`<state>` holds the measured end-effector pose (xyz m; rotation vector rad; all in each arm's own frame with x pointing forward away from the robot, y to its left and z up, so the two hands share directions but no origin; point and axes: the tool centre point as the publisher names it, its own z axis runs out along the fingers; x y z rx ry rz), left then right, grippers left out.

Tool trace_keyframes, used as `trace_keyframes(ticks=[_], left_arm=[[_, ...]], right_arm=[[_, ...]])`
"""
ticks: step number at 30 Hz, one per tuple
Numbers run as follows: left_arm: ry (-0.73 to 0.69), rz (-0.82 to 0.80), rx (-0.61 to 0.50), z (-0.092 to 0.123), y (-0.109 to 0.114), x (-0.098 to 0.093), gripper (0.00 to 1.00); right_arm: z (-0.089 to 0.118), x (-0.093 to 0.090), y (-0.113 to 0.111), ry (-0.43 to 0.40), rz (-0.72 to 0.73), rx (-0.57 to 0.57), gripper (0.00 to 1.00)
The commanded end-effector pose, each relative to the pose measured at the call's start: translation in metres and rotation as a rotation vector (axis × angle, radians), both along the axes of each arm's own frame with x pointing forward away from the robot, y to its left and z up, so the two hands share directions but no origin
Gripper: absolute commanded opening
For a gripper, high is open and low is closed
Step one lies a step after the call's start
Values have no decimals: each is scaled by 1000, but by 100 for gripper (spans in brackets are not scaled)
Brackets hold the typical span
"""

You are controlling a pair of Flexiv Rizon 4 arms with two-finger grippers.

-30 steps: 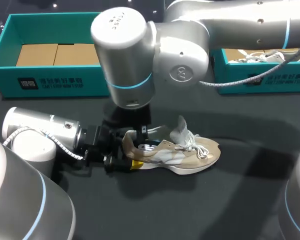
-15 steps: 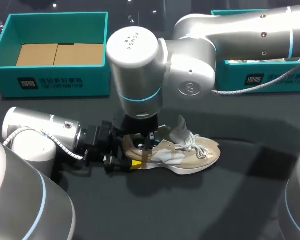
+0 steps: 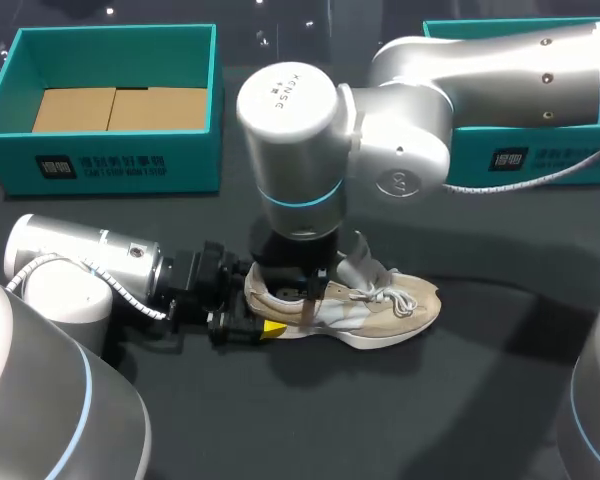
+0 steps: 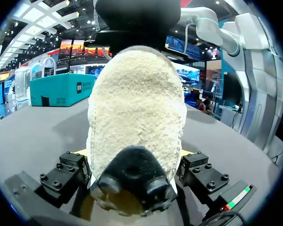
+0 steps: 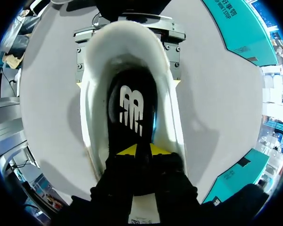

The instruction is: Take the shoe out of the shoebox, open the shoe tongue, remove and reinsert the insole, then place the shoe into the shoebox

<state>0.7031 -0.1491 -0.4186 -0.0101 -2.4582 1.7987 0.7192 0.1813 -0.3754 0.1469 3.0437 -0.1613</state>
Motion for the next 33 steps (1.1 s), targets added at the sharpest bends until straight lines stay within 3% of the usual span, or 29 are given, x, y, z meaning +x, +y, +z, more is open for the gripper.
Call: trace_keyframes(ticks=[1, 15, 20, 24, 31, 33], left_arm=[[-1, 3, 0, -2, 2, -3, 0], [-1, 3, 0, -2, 2, -3, 0], [-1, 3, 0, -2, 2, -3, 0], [-1, 3, 0, -2, 2, -3, 0], [-1, 3, 0, -2, 2, -3, 0], [-1, 3, 0, -2, 2, -3, 0]], right_arm=[[-2, 0, -10, 6, -8, 15, 25], [-39, -3, -13, 144, -11, -2, 43], [-48, -11, -11, 187, -8, 6, 42], [-53, -20, -12, 215, -7, 12, 36], [-56, -38, -10, 243, -4, 19, 16], [-56, -41, -9, 249, -4, 20, 0]])
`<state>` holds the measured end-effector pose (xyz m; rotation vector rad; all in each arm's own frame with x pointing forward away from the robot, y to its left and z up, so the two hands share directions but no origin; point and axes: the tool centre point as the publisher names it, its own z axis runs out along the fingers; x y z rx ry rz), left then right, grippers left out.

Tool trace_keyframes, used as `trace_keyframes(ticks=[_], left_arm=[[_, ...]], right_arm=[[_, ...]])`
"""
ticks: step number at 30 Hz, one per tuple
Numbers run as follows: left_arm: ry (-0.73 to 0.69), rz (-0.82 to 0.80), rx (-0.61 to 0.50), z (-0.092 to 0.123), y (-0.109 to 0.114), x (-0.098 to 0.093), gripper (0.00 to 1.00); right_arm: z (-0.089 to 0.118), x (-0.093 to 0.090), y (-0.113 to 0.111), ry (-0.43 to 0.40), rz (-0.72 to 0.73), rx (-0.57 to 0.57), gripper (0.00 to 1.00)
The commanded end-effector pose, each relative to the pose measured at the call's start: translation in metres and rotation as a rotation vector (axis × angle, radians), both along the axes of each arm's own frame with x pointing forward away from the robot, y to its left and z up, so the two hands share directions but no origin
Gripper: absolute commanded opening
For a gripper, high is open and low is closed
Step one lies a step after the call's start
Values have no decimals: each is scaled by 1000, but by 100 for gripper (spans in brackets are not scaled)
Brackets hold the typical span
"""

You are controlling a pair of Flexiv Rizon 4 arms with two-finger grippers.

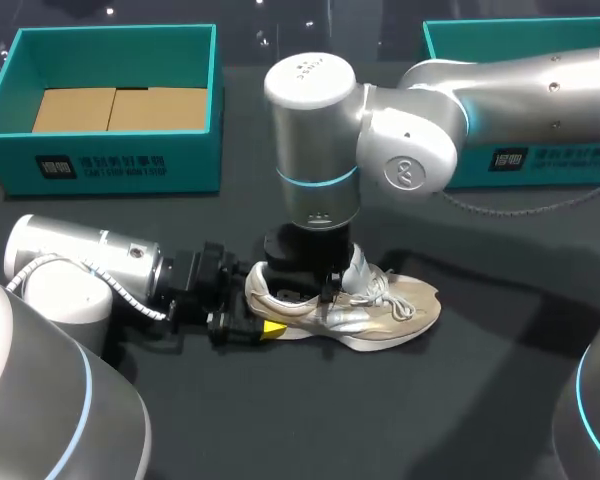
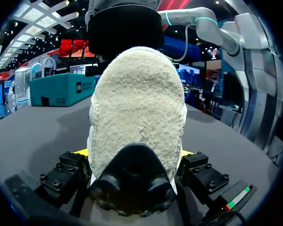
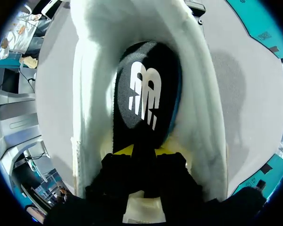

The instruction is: Take the shoe out of the shoebox, open the shoe tongue, remove and reinsert the insole, then place the shoe into the shoebox

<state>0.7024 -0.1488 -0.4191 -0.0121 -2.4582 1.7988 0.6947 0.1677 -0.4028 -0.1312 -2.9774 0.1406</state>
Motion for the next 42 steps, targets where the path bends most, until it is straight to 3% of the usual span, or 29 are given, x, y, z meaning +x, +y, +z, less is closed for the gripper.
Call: trace_keyframes(ticks=[1, 5, 14, 24, 42], left_arm=[[0, 4, 0, -2, 2, -2, 0], [0, 4, 0, -2, 2, -2, 0], [0, 4, 0, -2, 2, -2, 0], [0, 4, 0, -2, 2, -2, 0], [0, 4, 0, -2, 2, -2, 0]], right_arm=[[-28, -18, 4, 3, 2, -2, 0], [-18, -17, 2, -5, 4, 40, 0], [17, -10, -8, -28, 39, 257, 0], [35, 0, -18, -17, 72, 407, 0], [67, 4, -7, -35, 272, 642, 0]])
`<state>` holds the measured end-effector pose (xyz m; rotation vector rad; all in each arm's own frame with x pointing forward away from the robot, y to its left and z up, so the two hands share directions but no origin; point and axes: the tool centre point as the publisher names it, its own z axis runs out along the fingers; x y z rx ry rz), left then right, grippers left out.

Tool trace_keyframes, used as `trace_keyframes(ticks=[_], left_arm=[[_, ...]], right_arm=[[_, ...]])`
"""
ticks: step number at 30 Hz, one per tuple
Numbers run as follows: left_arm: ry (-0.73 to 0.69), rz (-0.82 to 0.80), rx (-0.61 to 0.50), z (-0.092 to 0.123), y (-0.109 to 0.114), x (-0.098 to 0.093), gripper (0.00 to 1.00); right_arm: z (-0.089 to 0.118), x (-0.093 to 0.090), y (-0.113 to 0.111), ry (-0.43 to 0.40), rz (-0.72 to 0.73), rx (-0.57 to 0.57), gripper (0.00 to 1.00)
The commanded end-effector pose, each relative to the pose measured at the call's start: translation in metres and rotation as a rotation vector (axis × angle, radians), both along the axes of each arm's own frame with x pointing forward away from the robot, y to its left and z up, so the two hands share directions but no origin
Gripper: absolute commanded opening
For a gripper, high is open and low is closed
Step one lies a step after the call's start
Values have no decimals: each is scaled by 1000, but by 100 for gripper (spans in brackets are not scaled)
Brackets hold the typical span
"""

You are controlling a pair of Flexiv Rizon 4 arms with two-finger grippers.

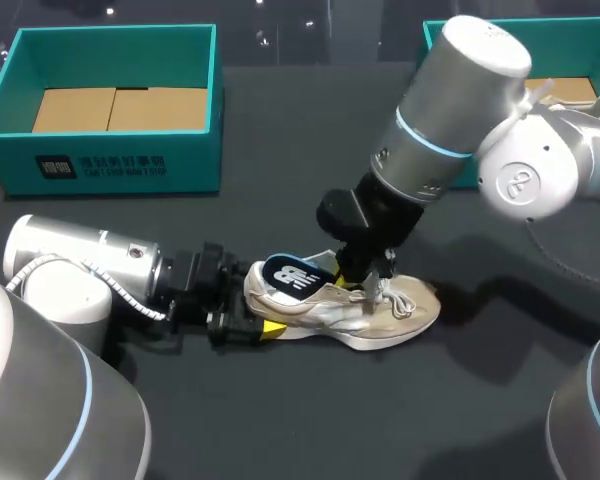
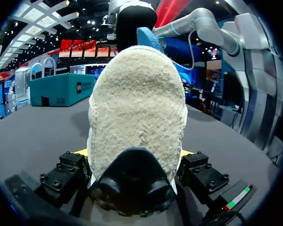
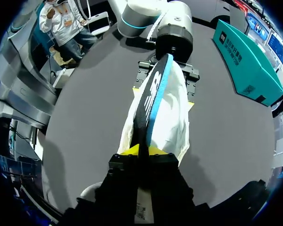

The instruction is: Take the shoe out of the shoebox, open the shoe tongue, remove and reinsert the insole, then place the shoe into the shoebox

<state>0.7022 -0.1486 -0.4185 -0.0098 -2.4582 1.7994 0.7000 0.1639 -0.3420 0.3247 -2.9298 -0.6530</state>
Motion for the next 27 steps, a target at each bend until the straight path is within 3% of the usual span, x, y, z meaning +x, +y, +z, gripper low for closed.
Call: trace_keyframes(ticks=[1, 7, 16, 27], left_arm=[[-1, 3, 0, -2, 2, -2, 0], [-1, 3, 0, -2, 2, -2, 0], [-1, 3, 0, -2, 2, -2, 0], [-1, 3, 0, -2, 2, -2, 0]], right_arm=[[8, -1, 1, 10, 26, 86, 0], [21, 1, 23, -3, 100, 78, 0], [22, 2, 53, 14, 160, 35, 0], [27, 7, 67, 76, 109, -41, 2]])
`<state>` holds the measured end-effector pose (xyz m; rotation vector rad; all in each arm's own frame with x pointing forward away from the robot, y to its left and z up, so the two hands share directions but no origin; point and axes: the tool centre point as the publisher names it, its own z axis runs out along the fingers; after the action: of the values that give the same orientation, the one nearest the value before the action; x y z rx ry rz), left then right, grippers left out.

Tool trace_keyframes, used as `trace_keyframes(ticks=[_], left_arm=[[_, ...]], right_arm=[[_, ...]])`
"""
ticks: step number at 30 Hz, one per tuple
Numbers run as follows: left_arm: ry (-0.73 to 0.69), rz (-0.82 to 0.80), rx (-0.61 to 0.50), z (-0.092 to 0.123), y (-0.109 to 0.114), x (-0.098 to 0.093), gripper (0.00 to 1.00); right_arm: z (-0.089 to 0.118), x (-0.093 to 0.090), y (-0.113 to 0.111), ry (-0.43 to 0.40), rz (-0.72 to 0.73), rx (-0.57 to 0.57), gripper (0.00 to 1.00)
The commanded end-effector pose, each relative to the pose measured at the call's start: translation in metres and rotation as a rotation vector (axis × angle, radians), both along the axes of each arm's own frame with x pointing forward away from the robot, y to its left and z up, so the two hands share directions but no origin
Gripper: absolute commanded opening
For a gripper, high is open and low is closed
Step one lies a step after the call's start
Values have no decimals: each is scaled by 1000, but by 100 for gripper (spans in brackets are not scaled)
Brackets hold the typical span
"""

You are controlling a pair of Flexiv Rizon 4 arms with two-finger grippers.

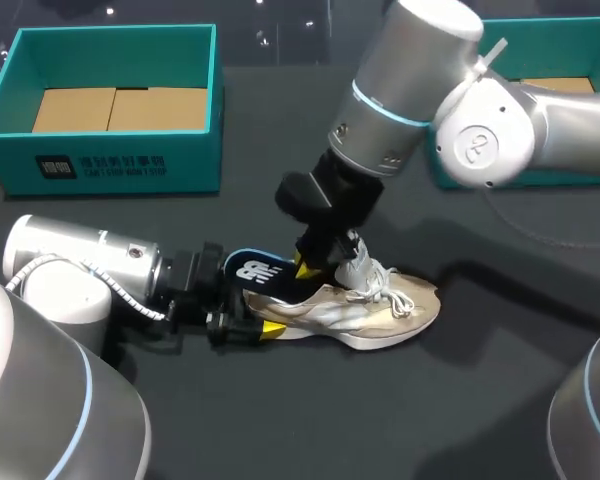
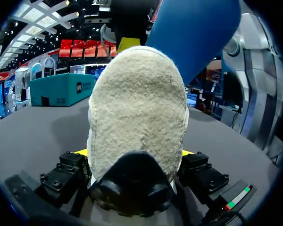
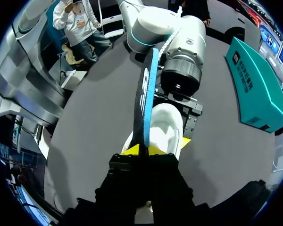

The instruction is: Take the shoe out of the shoebox, open the shoe tongue, remove and reinsert the insole, then place the shoe into the shoebox

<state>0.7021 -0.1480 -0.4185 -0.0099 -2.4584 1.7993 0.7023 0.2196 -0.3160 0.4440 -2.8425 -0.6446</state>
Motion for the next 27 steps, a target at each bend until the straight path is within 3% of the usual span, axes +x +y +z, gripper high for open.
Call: trace_keyframes(ticks=[1, 3, 5, 7, 13, 20, 21, 22, 27], left_arm=[[-1, 3, 0, -2, 1, -2, 0], [-1, 3, 0, -2, 1, -2, 0], [-1, 3, 0, -2, 1, -2, 0], [-1, 3, 0, -2, 1, -2, 0], [-1, 3, 0, -2, 1, -2, 0], [-1, 3, 0, -2, 1, -2, 0], [-1, 3, 0, -2, 1, -2, 0], [-1, 3, 0, -2, 1, -2, 0], [-1, 3, 0, -2, 1, -2, 0]], right_arm=[[1, 6, 13, 31, 5, -60, 5], [0, 6, 15, 52, 0, -67, 18], [-1, 7, 16, 75, -14, -71, 40], [-2, 8, 12, 104, -37, -61, 47], [-2, 13, -1, 216, -96, 12, 48], [3, 13, -1, 288, -173, -9, 49], [3, 13, -1, 294, -182, -8, 61], [3, 12, 0, 299, -192, -14, 65], [5, 10, 2, 324, -232, -26, 51]])
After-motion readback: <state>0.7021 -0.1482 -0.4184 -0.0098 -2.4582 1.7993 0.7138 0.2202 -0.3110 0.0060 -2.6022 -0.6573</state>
